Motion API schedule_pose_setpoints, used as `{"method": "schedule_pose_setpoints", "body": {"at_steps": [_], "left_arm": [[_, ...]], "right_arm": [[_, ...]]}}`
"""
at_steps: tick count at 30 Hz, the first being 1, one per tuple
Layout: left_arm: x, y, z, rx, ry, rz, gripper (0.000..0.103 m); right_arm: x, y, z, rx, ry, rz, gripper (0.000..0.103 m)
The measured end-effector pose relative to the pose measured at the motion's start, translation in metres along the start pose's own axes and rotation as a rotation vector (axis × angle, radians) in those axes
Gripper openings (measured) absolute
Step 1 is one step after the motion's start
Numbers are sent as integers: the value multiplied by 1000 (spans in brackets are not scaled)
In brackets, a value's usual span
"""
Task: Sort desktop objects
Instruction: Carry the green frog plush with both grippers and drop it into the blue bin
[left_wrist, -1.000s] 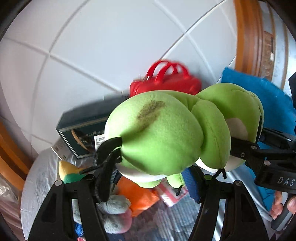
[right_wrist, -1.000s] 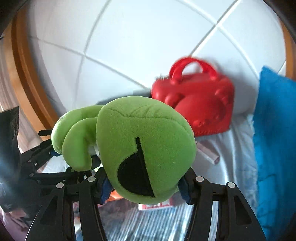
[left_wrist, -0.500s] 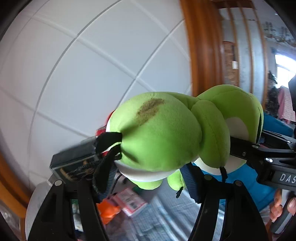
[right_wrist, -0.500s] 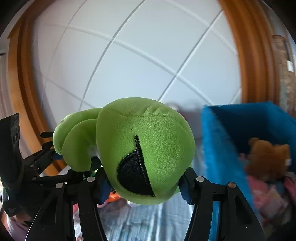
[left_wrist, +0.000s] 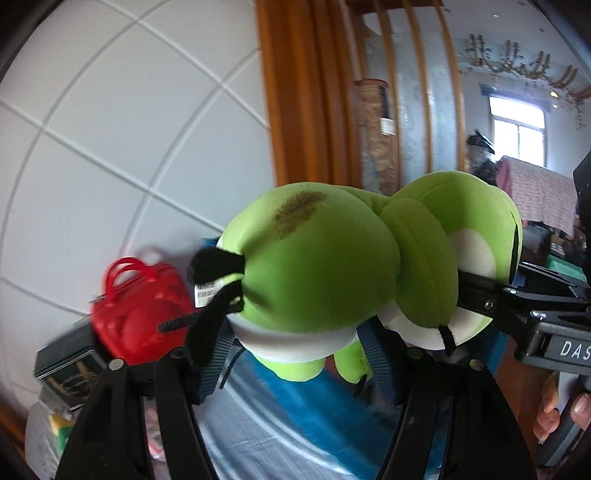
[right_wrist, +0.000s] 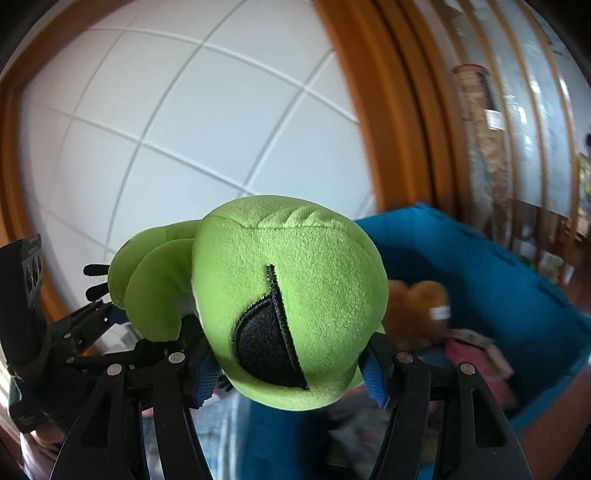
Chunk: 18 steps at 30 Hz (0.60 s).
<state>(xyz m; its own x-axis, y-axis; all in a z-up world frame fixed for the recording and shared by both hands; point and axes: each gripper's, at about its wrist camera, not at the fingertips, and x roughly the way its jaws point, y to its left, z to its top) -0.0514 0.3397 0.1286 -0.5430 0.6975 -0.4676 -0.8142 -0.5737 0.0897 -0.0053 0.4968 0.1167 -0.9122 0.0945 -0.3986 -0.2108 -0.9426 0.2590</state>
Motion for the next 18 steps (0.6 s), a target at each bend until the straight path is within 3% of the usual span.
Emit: {"method": "schedule_pose_setpoints", "body": {"at_steps": [4, 9, 10, 15, 17, 18], "left_arm": [[25, -44, 11, 31, 37, -36, 66], [56, -90, 15, 88, 85, -29, 66], [56, -94, 11, 87, 95, -25, 66], [62, -95, 1, 32, 138, 4, 66], [54, -88, -2, -7, 126, 18, 66], [53, -90, -1, -20, 121, 25, 66]], "right_arm": [[-11, -51, -3, 55, 14, -42, 70], [-5, -91, -13, 79, 68, -65, 68], [-6, -95, -14, 92, 71, -50, 64], [-4, -114, -11, 98, 79, -72, 64], [-7, -112, -10, 83, 70, -86, 69], [-9, -110, -10, 75, 66, -89, 78]]}}
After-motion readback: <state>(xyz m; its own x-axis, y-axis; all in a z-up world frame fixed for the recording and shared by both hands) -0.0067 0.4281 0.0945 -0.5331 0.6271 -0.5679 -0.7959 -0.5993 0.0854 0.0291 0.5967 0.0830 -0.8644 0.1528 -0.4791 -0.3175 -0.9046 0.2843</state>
